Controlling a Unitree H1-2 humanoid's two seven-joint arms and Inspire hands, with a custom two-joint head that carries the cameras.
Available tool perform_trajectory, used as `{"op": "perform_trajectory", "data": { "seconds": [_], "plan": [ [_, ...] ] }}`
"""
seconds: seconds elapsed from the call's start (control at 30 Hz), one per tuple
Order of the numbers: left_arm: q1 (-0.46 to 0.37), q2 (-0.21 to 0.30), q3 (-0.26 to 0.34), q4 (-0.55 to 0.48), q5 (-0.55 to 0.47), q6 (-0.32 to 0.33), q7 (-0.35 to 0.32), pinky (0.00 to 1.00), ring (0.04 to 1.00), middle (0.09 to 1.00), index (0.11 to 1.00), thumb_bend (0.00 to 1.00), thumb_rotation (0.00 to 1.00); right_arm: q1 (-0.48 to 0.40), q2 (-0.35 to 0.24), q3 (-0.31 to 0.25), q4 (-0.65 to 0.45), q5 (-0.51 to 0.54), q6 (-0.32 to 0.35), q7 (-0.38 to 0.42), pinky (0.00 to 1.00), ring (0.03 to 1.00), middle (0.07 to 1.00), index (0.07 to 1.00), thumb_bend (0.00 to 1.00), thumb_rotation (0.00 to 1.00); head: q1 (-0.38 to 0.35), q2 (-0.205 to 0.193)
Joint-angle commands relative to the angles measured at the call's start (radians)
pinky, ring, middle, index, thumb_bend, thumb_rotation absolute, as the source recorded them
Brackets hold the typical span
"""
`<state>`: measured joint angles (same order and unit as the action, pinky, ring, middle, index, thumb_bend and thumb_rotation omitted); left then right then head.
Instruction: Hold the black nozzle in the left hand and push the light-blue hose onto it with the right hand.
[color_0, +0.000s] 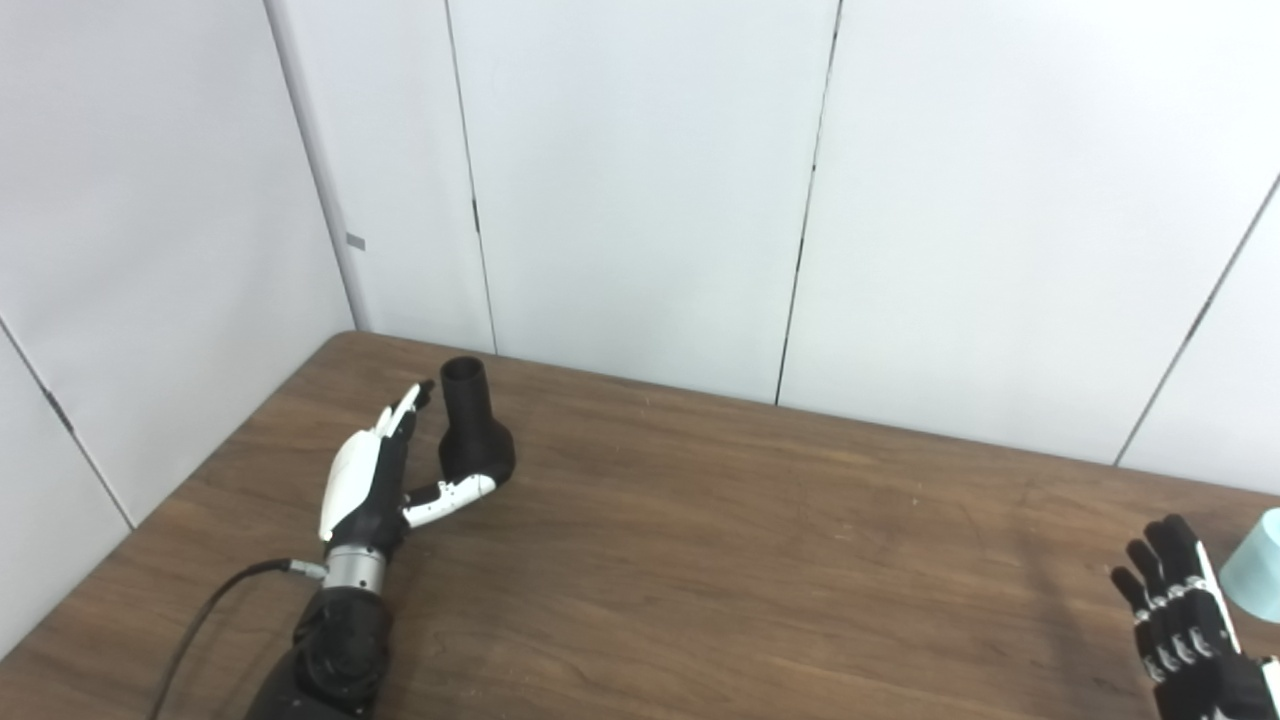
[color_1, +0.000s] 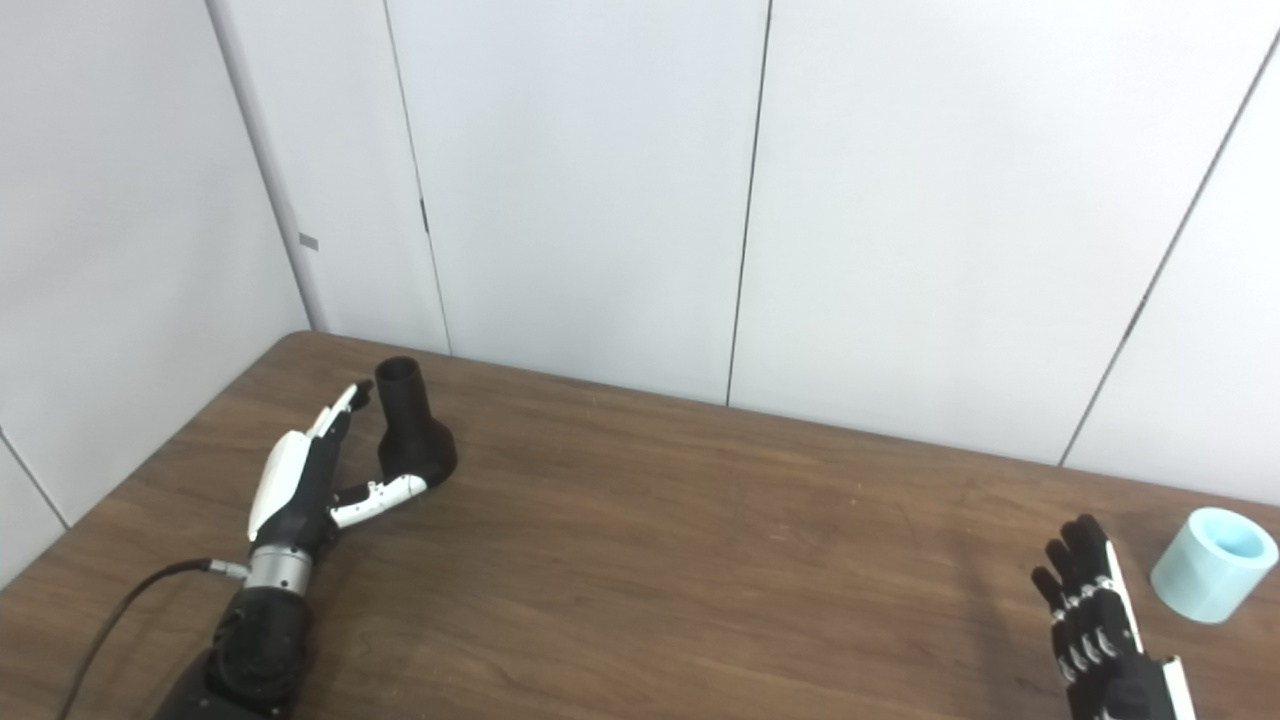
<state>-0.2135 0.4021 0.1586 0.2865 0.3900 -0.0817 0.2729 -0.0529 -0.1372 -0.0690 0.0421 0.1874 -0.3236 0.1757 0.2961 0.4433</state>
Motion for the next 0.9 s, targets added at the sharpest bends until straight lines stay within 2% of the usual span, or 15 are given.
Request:
{"op": "perform_trajectory", "data": {
  "seconds": [0.0, 0.17, 0.4, 0.7, 0.77, 0.87],
  "plan": [
    [-0.046, 0.040, 0.011, -0.020, -0.005, -0.017, 0.008, 1.00, 0.990, 0.906, 0.908, 1.00, 0.57, 0.082, 0.021, 0.007, 0.090, -0.001, -0.004, -0.002, 0.96, 1.000, 1.000, 1.000, 0.76, 0.98, 0.000, 0.001],
    [-0.073, 0.050, 0.022, 0.032, -0.042, -0.039, 0.005, 1.00, 0.986, 0.901, 0.933, 1.00, 0.57, 0.083, 0.023, 0.009, 0.083, -0.008, 0.001, -0.006, 0.96, 1.000, 1.000, 1.000, 0.76, 0.98, -0.001, 0.003],
    [-0.090, 0.070, -0.007, 0.028, -0.046, -0.008, -0.054, 1.00, 0.993, 0.917, 0.884, 1.00, 0.56, 0.083, 0.026, 0.011, 0.079, -0.014, 0.003, -0.009, 0.95, 1.000, 1.000, 1.000, 0.76, 0.98, -0.006, 0.004],
    [-0.114, 0.081, -0.030, 0.045, -0.035, 0.019, -0.083, 1.00, 0.993, 0.911, 0.878, 1.00, 0.57, 0.084, 0.031, 0.015, 0.076, -0.022, 0.002, -0.017, 0.96, 1.000, 1.000, 1.000, 0.75, 0.99, -0.012, 0.007],
    [-0.120, 0.082, -0.039, 0.053, -0.031, 0.022, -0.086, 1.00, 0.990, 0.894, 0.868, 1.00, 0.58, 0.085, 0.032, 0.016, 0.073, -0.024, 0.004, -0.018, 0.96, 1.000, 1.000, 1.000, 0.75, 0.99, -0.012, 0.007],
    [-0.133, 0.082, -0.045, 0.067, -0.038, 0.029, -0.088, 1.00, 0.968, 0.860, 0.781, 1.00, 0.58, 0.084, 0.031, 0.016, 0.076, -0.021, 0.002, -0.017, 0.96, 1.000, 1.000, 1.000, 0.76, 0.99, -0.012, 0.007]
  ]
}}
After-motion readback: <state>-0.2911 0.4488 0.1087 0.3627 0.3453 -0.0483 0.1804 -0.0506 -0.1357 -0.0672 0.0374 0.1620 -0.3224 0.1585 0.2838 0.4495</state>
